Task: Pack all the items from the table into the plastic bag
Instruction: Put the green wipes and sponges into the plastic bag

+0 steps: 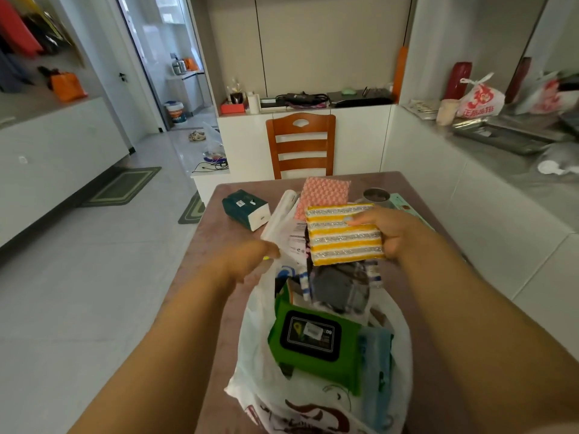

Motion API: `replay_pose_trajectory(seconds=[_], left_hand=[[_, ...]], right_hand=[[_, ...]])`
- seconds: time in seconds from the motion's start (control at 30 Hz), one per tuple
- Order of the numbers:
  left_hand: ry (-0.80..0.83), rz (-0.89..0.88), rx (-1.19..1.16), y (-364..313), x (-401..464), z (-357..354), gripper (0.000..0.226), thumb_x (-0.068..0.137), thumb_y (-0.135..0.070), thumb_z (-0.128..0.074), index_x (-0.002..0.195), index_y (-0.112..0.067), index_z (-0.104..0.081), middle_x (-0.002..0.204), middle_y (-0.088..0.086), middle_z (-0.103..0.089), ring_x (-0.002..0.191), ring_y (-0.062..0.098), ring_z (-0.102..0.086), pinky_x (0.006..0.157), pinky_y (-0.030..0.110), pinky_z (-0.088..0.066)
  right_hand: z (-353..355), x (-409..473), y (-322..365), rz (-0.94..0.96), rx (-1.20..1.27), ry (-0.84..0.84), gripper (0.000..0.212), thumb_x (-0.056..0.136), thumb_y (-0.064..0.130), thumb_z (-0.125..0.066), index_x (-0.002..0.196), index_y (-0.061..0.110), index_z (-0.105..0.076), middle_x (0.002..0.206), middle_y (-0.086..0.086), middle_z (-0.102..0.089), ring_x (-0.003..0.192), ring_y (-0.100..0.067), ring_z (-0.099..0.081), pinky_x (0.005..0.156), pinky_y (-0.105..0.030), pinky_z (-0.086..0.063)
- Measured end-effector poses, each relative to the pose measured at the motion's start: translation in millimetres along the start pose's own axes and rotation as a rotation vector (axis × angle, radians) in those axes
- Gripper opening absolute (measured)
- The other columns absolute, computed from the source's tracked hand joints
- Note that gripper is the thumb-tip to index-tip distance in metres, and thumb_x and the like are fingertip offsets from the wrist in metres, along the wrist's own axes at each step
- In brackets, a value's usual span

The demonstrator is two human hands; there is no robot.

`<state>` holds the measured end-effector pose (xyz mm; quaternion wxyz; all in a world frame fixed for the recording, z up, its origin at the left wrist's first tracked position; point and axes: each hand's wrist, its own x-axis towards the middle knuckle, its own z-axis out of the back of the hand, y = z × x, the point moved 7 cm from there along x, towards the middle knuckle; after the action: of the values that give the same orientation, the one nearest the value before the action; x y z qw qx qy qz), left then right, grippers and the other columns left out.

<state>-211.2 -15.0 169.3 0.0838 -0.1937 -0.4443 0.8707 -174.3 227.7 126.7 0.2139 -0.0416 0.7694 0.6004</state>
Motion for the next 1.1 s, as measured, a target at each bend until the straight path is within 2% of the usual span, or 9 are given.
replay_pose_trajectory(seconds=[0.17, 0.3, 0.4, 0.57, 0.67, 0.73, 0.83, 0.97, 1.1], left_hand=[[0.176, 0.147, 0.526, 30.3, -19.7, -18.8, 0.038, 0.079, -0.016, -0.075, 0.112, -0.006, -0.058, 0.090, 0.007, -0.065, 0.076, 0.021, -0.067, 0.067, 0.029, -0.057], [-0.012, 0.166, 0.313, 32.8, -11.2, -0.5, 0.018, 0.087, -0.014, -0.067, 0.093, 0.002, -0.070, 0.064, 0.005, -0.066, 0.057, 0.014, -0.064, 0.056, 0.022, -0.055], [-0.150, 0.133, 0.128, 30.8, -11.2, 11.6, 0.020, 0.089, -0.016, -0.065, 0.086, 0.003, -0.071, 0.060, 0.007, -0.065, 0.050, 0.015, -0.058, 0.070, 0.034, -0.056], [-0.129, 0.146, -0.208, 25.0, -23.7, 9.0, 0.019, 0.091, -0.009, -0.061, 0.096, 0.010, -0.064, 0.047, 0.005, -0.056, 0.027, 0.007, -0.042, 0.039, 0.020, -0.042], [-0.099, 0.146, -0.341, 27.5, -26.2, 6.8, 0.017, 0.092, -0.005, -0.058, 0.096, 0.010, -0.063, 0.049, 0.006, -0.053, 0.038, 0.010, -0.037, 0.037, 0.019, -0.036], [-0.125, 0.172, -0.416, 33.9, -25.9, 7.7, 0.018, 0.092, -0.005, -0.056, 0.092, 0.012, -0.063, 0.048, 0.005, -0.051, 0.041, 0.010, -0.036, 0.038, 0.019, -0.035], [-0.151, 0.212, -0.486, 39.6, -22.9, 9.8, 0.019, 0.093, -0.008, -0.056, 0.081, 0.004, -0.065, 0.041, 0.002, -0.051, 0.042, 0.011, -0.039, 0.045, 0.022, -0.040], [-0.224, 0.083, -0.175, 28.2, -17.6, 11.7, 0.023, 0.089, -0.021, -0.063, 0.104, -0.003, -0.064, 0.085, 0.008, -0.068, 0.071, 0.019, -0.065, 0.069, 0.034, -0.057], [-0.491, -0.350, 0.307, -23.8, -44.5, 11.4, 0.027, 0.089, -0.022, -0.057, 0.114, -0.016, -0.064, 0.114, 0.001, -0.063, 0.095, 0.017, -0.061, 0.070, 0.023, -0.049]], right_hand=[[7.3, -26.2, -7.9, -0.024, -0.236, 0.114, 0.024, 0.087, -0.004, -0.057, 0.100, 0.014, -0.067, 0.082, -0.007, -0.077, 0.072, -0.023, -0.074, 0.065, -0.035, -0.061], [-8.7, -36.5, -25.0, -0.110, -0.384, 0.160, 0.025, 0.086, -0.007, -0.058, 0.100, 0.012, -0.065, 0.091, -0.012, -0.072, 0.084, -0.029, -0.068, 0.082, -0.044, -0.055], [-34.1, -29.2, -56.5, -0.266, -0.520, 0.203, 0.019, 0.085, 0.001, -0.064, 0.103, 0.007, -0.066, 0.102, -0.017, -0.067, 0.097, -0.035, -0.062, 0.097, -0.051, -0.048], [-72.7, -9.6, -96.0, -0.342, -0.361, 0.119, 0.004, 0.084, 0.009, -0.068, 0.087, 0.007, -0.066, 0.088, -0.012, -0.067, 0.077, -0.027, -0.063, 0.084, -0.039, -0.052], [-84.9, 9.1, -100.5, -0.208, -0.340, -0.043, 0.046, 0.075, 0.022, -0.078, 0.115, 0.004, -0.063, 0.111, -0.011, -0.068, 0.102, -0.029, -0.065, 0.099, -0.046, -0.049], [-93.8, 12.9, -102.2, -0.146, -0.494, -0.108, 0.085, 0.071, 0.043, -0.077, 0.138, 0.006, -0.041, 0.132, -0.009, -0.055, 0.120, -0.030, -0.055, 0.104, -0.044, -0.044], [-94.1, 11.5, -101.6, -0.149, -0.710, -0.161, 0.104, 0.072, 0.066, -0.063, 0.150, 0.012, -0.019, 0.149, -0.010, -0.036, 0.135, -0.030, -0.038, 0.111, -0.044, -0.034], [-74.0, 6.3, -81.1, -0.059, -0.801, -0.219, 0.070, 0.091, 0.060, -0.039, 0.144, 0.015, -0.038, 0.146, -0.011, -0.044, 0.132, -0.029, -0.043, 0.111, -0.039, -0.032], [-57.3, -7.5, -76.1, -0.065, -0.850, -0.133, 0.048, 0.098, 0.039, -0.037, 0.133, 0.011, -0.050, 0.134, -0.015, -0.055, 0.125, -0.034, -0.051, 0.106, -0.040, -0.040]])
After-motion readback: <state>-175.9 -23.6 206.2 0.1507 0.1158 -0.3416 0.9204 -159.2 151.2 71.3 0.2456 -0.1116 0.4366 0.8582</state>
